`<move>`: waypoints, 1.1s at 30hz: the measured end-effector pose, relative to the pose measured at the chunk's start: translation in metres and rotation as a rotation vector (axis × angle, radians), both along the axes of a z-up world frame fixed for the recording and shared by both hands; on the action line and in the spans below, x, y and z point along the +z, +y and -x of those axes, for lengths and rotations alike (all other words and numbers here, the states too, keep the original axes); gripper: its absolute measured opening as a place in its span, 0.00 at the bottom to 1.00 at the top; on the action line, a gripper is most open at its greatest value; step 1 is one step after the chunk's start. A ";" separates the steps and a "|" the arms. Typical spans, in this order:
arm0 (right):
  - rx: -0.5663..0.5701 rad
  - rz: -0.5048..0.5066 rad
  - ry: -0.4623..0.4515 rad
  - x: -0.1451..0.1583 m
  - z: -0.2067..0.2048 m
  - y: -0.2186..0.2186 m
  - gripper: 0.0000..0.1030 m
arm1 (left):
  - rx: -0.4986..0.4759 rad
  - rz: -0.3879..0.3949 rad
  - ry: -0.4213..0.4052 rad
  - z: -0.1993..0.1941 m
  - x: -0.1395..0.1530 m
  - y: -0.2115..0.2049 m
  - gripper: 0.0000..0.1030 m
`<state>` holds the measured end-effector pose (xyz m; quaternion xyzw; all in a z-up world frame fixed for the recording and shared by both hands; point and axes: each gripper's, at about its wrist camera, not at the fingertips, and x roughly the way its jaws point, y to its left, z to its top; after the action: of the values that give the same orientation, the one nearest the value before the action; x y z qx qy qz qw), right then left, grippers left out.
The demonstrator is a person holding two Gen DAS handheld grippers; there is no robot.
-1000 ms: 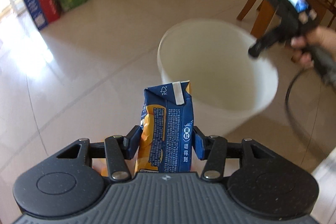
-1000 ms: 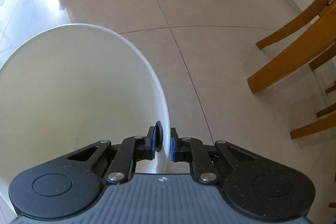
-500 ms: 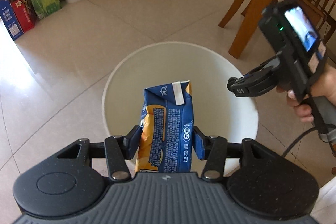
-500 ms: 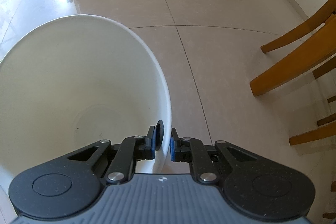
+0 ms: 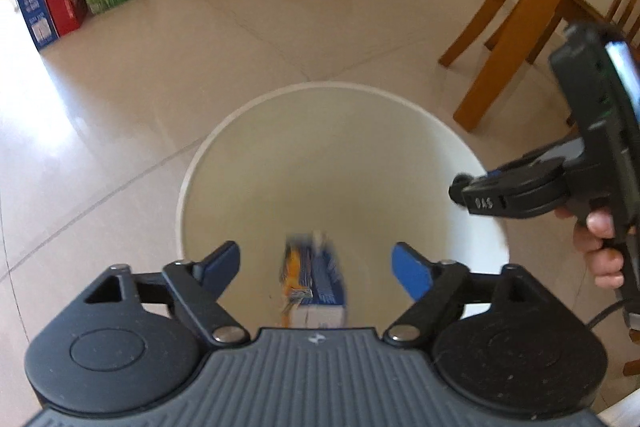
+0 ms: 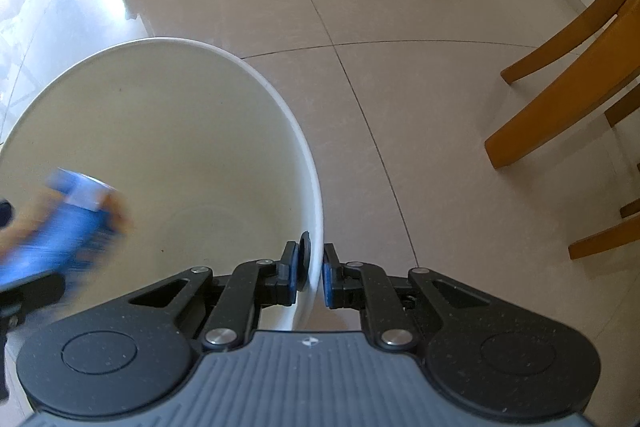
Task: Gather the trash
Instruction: 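Carry the carton over the wastebasket and open the left gripper, then move the left gripper back to the small white plastic cup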
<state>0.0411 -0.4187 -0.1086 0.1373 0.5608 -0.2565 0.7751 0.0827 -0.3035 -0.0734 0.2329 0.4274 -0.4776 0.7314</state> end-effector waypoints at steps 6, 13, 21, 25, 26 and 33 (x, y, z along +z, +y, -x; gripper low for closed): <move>-0.003 0.005 0.001 0.000 0.000 0.001 0.14 | -0.014 0.025 -0.080 0.000 0.016 0.023 0.91; -0.012 0.000 0.000 0.000 -0.001 -0.001 0.13 | -0.012 0.049 -0.133 0.002 0.008 0.074 0.93; -0.010 0.004 0.001 -0.001 -0.002 0.000 0.13 | 0.012 -0.027 -0.078 0.018 -0.060 0.142 0.93; -0.016 0.002 0.000 -0.001 -0.003 -0.002 0.13 | 0.039 -0.067 -0.054 0.030 -0.102 0.174 0.93; -0.017 0.003 0.001 -0.001 -0.003 -0.002 0.13 | 0.042 -0.083 -0.061 0.034 -0.113 0.181 0.93; -0.021 0.010 0.004 0.000 -0.002 -0.001 0.14 | 0.035 -0.181 -0.127 0.048 -0.187 0.211 0.93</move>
<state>0.0432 -0.4196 -0.1089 0.1386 0.5597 -0.2680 0.7718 0.0349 -0.0927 -0.2600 0.3204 0.4256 -0.4086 0.7411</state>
